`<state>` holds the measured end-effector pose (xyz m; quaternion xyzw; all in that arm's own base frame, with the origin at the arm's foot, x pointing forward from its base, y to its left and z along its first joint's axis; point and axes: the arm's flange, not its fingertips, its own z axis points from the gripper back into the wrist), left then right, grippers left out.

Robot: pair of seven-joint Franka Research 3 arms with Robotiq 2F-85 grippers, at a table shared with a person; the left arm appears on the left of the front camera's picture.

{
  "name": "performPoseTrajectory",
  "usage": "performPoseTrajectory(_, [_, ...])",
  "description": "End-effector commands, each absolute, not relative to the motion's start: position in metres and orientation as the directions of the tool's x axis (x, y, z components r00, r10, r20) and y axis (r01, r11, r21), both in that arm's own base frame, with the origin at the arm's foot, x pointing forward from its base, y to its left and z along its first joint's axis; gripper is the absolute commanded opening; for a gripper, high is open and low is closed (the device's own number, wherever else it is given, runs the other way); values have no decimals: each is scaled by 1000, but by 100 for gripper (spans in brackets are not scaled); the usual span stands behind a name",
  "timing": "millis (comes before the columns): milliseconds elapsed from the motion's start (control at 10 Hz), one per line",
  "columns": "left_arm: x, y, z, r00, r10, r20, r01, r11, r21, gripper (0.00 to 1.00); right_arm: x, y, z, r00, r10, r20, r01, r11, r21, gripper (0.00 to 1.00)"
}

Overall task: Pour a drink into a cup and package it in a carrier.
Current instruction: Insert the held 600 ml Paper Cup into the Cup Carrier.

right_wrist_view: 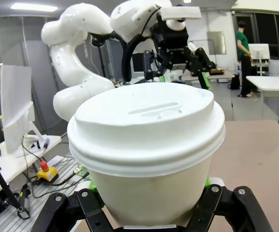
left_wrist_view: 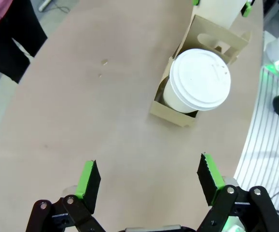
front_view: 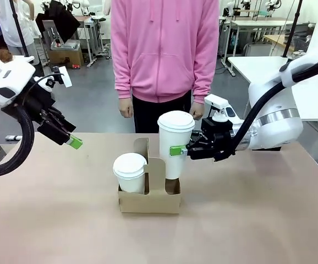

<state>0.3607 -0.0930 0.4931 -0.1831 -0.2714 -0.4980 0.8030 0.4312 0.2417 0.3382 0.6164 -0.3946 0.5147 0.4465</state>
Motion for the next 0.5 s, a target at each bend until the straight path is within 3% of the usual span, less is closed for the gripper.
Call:
performPoseTrajectory(0, [358,-98,498,349,-712,609,898,440,0,100,434,250,326,139,-59,989,-944,-311,114,80])
performPoseTrajectory(400, [358,-98,498,349,-712,609,898,440,0,100,428,259,306,152,-60,987,-936,-329,124,80])
